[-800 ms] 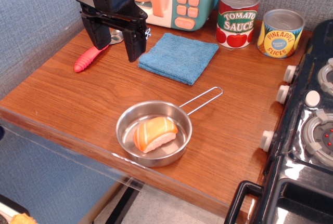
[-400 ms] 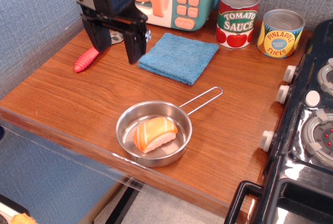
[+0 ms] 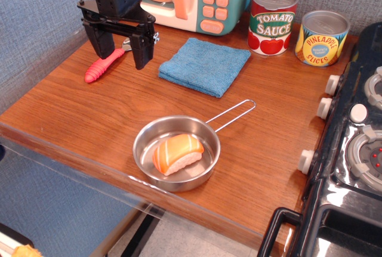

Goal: Place the spoon onto the blue cloth

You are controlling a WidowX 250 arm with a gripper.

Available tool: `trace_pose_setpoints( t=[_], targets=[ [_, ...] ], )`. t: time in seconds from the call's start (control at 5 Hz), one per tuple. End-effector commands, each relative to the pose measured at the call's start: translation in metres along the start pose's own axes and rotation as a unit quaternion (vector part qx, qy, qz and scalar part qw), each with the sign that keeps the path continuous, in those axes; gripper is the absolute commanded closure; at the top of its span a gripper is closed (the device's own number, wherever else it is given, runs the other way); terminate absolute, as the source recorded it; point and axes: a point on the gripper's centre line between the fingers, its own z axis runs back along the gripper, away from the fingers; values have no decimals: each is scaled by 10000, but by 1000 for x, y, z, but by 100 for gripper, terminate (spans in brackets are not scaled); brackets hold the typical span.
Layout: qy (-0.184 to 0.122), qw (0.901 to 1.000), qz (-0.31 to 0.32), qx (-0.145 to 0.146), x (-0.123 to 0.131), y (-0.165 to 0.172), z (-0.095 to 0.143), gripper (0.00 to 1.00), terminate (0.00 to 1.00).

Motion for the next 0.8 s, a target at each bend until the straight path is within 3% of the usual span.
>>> trace_pose_setpoints(
  t=[0.0,0.6],
  targets=[
    [6,9980,466,438,21,51,-9,0,0],
    [342,9939,808,661,12,95,-29,0,0]
  ],
)
